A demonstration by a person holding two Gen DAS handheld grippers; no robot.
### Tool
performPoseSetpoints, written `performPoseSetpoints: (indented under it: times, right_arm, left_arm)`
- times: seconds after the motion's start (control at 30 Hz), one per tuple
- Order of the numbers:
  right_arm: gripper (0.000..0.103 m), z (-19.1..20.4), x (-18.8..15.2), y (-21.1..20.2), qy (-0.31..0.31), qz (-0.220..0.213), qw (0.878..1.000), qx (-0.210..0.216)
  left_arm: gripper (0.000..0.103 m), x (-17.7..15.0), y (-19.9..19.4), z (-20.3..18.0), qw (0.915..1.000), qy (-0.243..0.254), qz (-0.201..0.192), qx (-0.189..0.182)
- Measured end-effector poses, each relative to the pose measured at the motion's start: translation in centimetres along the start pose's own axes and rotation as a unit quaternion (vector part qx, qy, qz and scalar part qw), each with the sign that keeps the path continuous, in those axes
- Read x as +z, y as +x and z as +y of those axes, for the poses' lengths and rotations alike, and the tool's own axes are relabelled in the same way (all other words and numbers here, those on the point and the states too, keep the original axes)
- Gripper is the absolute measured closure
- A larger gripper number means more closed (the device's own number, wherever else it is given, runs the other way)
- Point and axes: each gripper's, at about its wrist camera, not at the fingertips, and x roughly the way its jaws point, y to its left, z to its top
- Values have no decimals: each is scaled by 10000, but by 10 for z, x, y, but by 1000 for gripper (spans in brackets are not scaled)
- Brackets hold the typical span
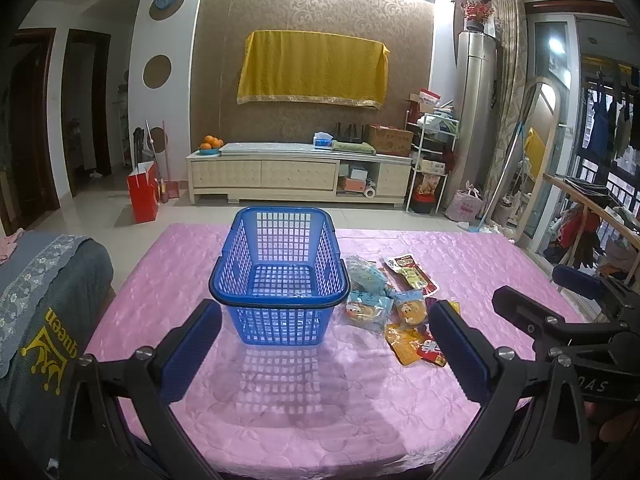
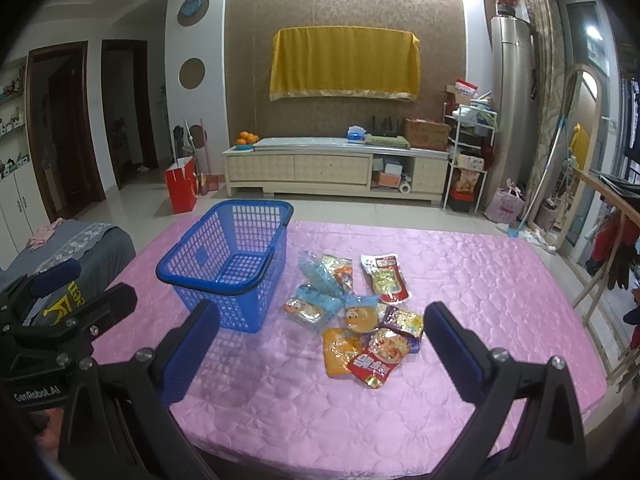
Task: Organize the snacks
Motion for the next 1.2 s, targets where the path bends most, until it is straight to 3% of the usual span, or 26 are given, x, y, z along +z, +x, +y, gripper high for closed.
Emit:
performPoseSetpoints:
  times: [0.93, 1.2]
  right_arm:
    - [0, 0, -4, -1, 1, 56, 10000, 25]
    - [0, -13, 6, 1, -22, 24, 10000, 82]
  left_arm:
    - [1, 0, -1, 0, 10000, 43, 32, 68]
    - [1, 15, 12, -13, 9998, 142, 70, 72]
